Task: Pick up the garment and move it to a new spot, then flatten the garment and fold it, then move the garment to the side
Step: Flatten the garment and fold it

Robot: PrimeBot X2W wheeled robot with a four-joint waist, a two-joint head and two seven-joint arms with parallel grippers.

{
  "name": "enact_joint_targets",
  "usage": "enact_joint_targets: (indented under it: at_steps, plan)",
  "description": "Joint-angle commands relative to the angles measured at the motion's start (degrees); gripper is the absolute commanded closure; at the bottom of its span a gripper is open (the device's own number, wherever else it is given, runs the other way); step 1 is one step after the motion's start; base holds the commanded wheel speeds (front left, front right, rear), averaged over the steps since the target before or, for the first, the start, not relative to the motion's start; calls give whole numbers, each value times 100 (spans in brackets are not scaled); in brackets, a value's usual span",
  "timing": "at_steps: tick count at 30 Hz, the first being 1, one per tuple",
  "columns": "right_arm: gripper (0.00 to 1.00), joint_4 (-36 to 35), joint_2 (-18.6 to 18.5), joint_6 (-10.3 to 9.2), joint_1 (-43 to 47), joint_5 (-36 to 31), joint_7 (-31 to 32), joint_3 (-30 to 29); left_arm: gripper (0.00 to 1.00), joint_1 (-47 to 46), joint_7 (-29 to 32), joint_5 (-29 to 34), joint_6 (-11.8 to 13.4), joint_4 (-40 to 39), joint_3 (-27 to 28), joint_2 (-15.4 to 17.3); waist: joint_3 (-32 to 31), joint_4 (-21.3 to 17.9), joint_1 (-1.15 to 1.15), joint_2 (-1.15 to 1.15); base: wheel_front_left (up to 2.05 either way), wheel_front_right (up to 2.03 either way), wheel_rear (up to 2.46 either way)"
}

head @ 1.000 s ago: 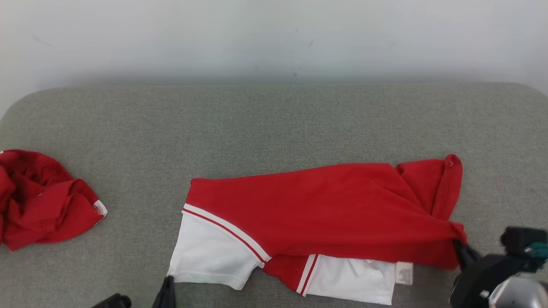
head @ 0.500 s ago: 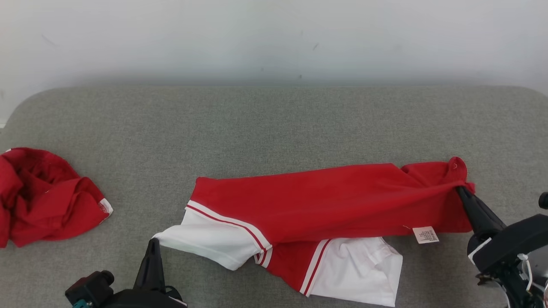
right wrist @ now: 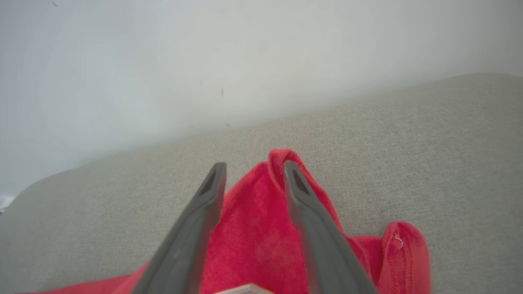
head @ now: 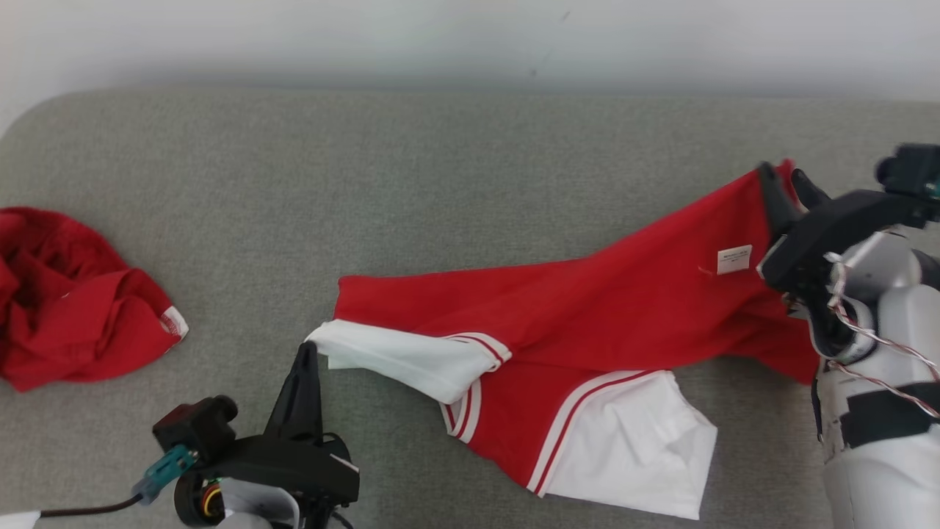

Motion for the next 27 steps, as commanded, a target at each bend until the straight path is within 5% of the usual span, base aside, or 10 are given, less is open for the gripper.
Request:
enact_joint_targets:
  at_steps: [1,8,15,21,22,23,27]
  plan:
    - [0,257,-65,3,-121,-71,-116,129,100,-101,-7,55,-18,42,-33,-13,184,181,-1,-1,0,0,0]
    - [0,1045,-500,3,-262,-18,181,724,100,-73,-114,-10,-61,226,-8,-28,123,121,-1,-1,0,0,0]
    - [0,922,-940,3,-2,-296,570,685,100,59,-145,-83,-53,251,-5,-40,31,-13,-1,-1,0,0,0]
    - [0,779,-889,3,103,-306,844,658,100,53,-117,-75,-56,218,-38,-54,134,-45,-1,-1,0,0,0]
    - [20,766,-900,3,90,-323,888,654,100,28,-106,-73,-60,206,-47,-50,165,-34,-1,-1,0,0,0]
    - [51,772,-903,3,77,-360,939,644,100,1,-98,-70,-66,199,-56,-46,189,-20,-1,-1,0,0,0]
    - [59,818,-909,3,36,-551,1176,605,100,-85,-74,-46,-67,187,-94,-37,282,50,-1,-1,0,0,0]
